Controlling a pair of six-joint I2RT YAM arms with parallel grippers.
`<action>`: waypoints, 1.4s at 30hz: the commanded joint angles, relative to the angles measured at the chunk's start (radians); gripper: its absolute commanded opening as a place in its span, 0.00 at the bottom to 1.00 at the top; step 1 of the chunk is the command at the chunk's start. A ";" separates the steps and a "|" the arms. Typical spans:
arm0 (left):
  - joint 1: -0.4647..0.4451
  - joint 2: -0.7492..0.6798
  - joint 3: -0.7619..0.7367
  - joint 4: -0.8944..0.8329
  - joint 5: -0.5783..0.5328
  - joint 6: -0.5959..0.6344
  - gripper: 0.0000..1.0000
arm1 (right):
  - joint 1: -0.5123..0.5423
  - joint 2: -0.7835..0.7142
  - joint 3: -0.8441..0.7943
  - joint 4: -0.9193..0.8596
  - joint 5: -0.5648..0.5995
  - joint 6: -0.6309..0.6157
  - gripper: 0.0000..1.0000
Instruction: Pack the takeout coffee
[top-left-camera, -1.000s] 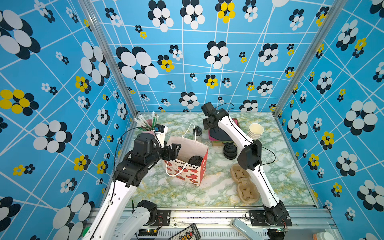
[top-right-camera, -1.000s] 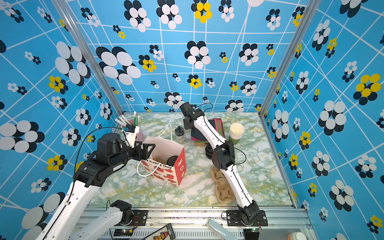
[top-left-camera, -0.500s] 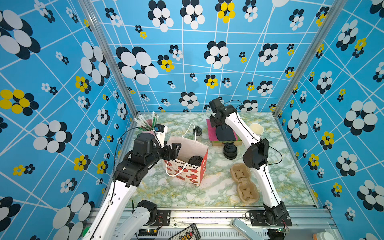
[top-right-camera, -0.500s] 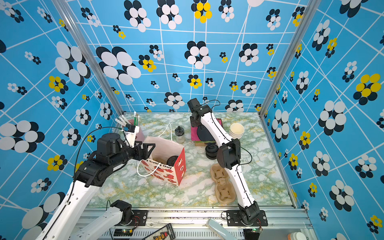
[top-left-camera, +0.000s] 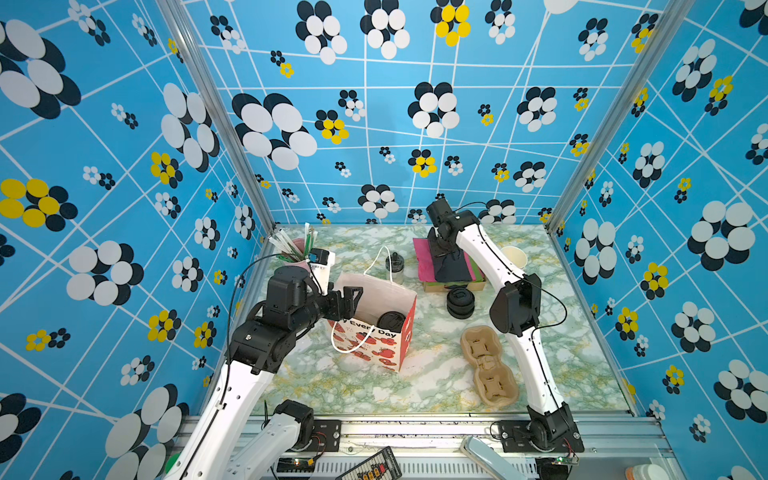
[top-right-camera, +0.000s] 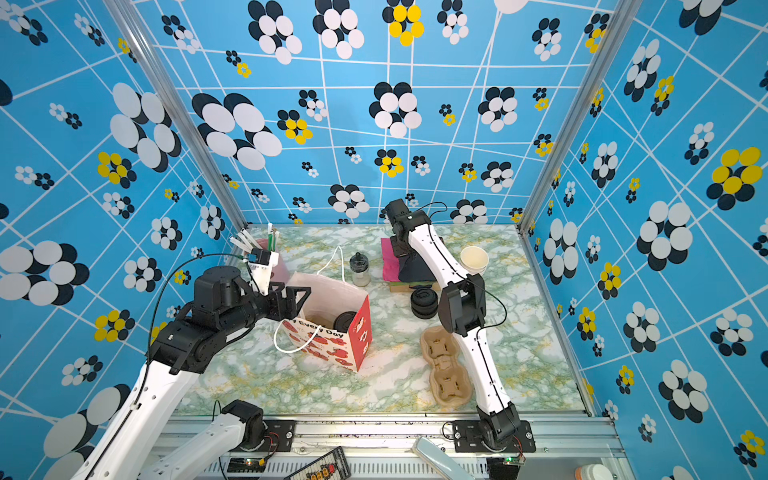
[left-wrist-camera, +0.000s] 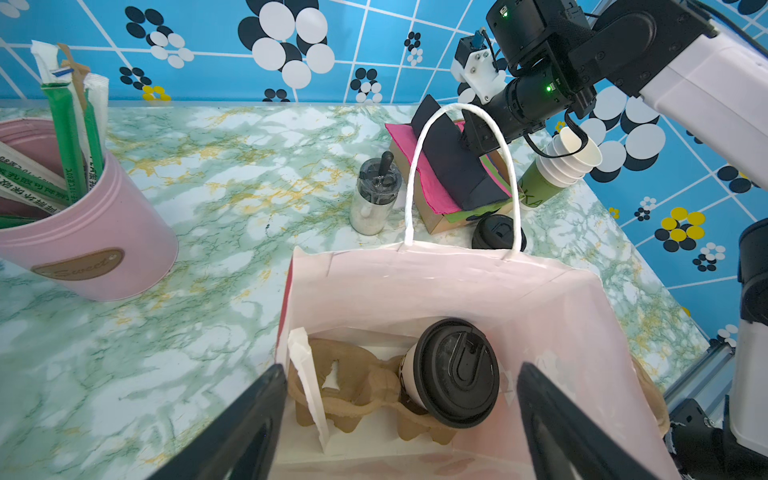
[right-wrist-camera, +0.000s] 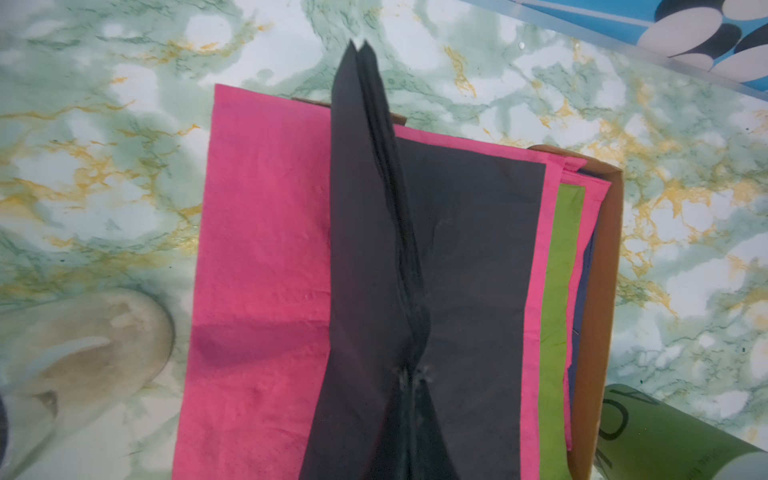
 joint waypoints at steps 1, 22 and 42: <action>-0.006 -0.001 -0.017 0.020 0.015 -0.011 0.88 | -0.015 -0.039 -0.024 -0.025 0.031 -0.024 0.03; -0.006 -0.005 -0.030 0.023 0.017 -0.015 0.89 | -0.062 -0.052 -0.091 -0.004 0.132 -0.103 0.03; -0.005 -0.005 -0.036 0.023 0.022 -0.020 0.89 | -0.090 -0.003 -0.113 0.016 0.165 -0.121 0.06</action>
